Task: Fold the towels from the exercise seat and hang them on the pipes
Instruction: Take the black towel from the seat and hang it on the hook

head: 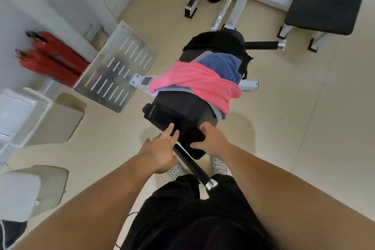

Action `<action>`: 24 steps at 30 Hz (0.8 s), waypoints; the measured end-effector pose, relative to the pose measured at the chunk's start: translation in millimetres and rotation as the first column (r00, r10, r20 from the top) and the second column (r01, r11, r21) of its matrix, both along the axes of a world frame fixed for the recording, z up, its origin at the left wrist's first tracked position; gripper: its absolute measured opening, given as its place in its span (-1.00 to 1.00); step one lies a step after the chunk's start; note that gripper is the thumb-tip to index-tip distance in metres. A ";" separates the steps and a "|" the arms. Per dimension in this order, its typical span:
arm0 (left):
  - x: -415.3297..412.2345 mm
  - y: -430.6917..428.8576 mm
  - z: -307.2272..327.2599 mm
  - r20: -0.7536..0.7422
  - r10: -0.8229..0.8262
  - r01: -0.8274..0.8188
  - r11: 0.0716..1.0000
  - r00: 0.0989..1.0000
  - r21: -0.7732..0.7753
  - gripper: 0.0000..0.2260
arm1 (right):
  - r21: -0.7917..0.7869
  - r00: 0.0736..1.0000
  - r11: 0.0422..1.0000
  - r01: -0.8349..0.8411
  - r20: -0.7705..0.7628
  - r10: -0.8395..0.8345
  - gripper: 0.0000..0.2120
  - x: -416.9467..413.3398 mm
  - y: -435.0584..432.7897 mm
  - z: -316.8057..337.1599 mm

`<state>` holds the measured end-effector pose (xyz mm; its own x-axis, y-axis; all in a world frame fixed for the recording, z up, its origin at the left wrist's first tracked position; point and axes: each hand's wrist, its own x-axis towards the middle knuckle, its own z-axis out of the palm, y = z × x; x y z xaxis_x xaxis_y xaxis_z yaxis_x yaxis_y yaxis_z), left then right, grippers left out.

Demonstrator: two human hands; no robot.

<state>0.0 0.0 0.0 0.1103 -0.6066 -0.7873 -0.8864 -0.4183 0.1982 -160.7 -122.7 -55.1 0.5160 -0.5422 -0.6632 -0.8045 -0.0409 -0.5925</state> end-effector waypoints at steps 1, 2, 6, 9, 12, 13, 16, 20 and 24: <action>0.4 0.0 -0.6 -0.006 -0.001 0.001 1.000 1.000 -0.004 -0.27 | 0.057 0.999 0.998 -0.028 -0.030 0.029 -0.52 -6.0 -1.1 5.5; 1.8 -1.3 2.2 -0.007 0.018 -0.018 1.000 1.000 0.008 -0.28 | 0.081 0.993 0.993 -0.083 -0.073 0.089 -0.52 -11.8 -2.8 10.8; 6.8 -2.4 2.8 -0.004 -0.032 0.032 0.999 0.999 0.025 -0.30 | 0.056 0.932 0.962 -0.267 -0.240 0.273 -0.81 -49.1 -12.2 32.6; 9.8 -5.5 5.8 0.001 -0.029 0.029 0.999 1.000 -0.026 -0.31 | -0.004 0.954 0.982 -0.187 -0.237 0.181 -0.83 -63.8 -18.0 58.5; 3.9 -18.8 17.0 0.016 -0.027 0.029 0.976 1.000 -0.216 -0.30 | -0.103 0.958 0.970 -0.220 -0.211 0.195 -0.81 -63.6 -23.4 85.6; -0.4 -26.2 22.7 -0.013 -0.043 0.037 0.956 0.999 -0.290 -0.28 | -0.125 0.965 0.968 -0.216 -0.181 0.191 -0.79 -59.6 -24.4 94.3; -17.0 -50.0 41.1 -0.158 -0.149 0.070 0.905 0.976 -0.420 -0.30 | -0.168 0.989 0.975 -0.144 -0.046 0.138 -0.75 -41.2 -26.9 116.8; -19.5 -76.3 51.0 -0.357 -0.045 -0.125 0.889 0.933 -0.440 -0.82 | -0.150 0.994 0.986 -0.077 0.066 0.087 -0.87 -20.4 -40.0 136.1; -7.6 -99.9 45.3 -0.276 0.088 -0.217 0.850 0.957 -0.480 -0.84 | -0.081 0.993 0.997 -0.005 0.115 0.014 -0.86 -12.3 -69.0 129.3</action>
